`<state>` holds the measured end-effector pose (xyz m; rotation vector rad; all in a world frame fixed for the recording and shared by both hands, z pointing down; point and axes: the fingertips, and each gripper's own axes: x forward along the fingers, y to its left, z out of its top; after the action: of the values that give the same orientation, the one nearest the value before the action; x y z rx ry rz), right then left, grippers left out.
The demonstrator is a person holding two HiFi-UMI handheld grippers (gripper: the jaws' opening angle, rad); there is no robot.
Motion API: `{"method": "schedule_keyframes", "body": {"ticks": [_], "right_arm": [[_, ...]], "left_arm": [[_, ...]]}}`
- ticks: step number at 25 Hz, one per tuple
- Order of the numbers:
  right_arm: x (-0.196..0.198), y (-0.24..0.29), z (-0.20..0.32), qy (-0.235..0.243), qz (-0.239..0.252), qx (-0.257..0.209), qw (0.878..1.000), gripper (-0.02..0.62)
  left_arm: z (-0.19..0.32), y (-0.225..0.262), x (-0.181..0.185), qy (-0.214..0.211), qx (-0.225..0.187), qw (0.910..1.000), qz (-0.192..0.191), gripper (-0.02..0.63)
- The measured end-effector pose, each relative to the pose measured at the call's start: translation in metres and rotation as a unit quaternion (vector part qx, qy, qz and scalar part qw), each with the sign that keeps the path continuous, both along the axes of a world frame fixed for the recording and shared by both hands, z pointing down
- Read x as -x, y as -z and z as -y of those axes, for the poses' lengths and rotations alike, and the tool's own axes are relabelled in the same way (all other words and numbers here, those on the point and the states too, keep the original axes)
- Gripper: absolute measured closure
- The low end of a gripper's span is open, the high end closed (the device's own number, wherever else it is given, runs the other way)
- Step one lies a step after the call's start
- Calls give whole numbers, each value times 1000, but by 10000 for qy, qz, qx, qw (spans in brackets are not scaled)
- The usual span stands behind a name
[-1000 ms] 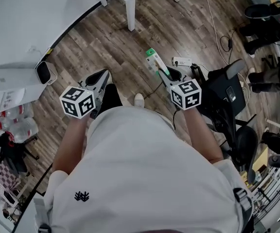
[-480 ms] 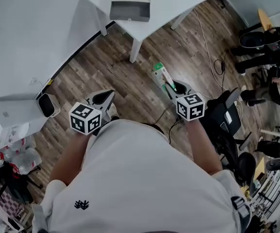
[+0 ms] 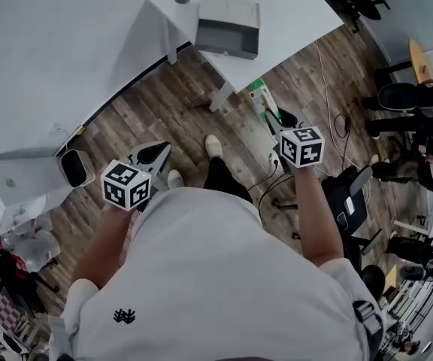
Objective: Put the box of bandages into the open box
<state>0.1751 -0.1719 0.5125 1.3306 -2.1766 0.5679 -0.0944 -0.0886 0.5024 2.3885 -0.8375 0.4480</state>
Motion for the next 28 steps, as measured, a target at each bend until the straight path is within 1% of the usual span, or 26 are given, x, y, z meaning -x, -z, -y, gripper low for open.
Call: {"method": "schedule_keyframes", "body": {"ticks": [5, 10, 15, 21, 25, 28], "right_arm": [[-2, 4, 70, 364, -76, -159, 9992, 512], [7, 6, 138, 889, -151, -281, 9955, 512], [20, -18, 210, 1306, -177, -274, 9909, 512], [38, -49, 255, 1770, -310, -158, 9836, 512], [48, -70, 270, 2017, -362, -74, 9787, 512], [53, -82, 278, 2136, -420, -49, 9760, 512]], "left_arm": [[32, 2, -4, 427, -40, 9991, 15, 600], [71, 18, -8, 935, -217, 9953, 156, 600], [115, 15, -13, 1362, -211, 9901, 275, 600], [133, 18, -8, 1894, -144, 9808, 443, 600], [139, 18, -1, 2246, -119, 9730, 523, 600], [142, 18, 0, 2414, -77, 9687, 580, 600]]}}
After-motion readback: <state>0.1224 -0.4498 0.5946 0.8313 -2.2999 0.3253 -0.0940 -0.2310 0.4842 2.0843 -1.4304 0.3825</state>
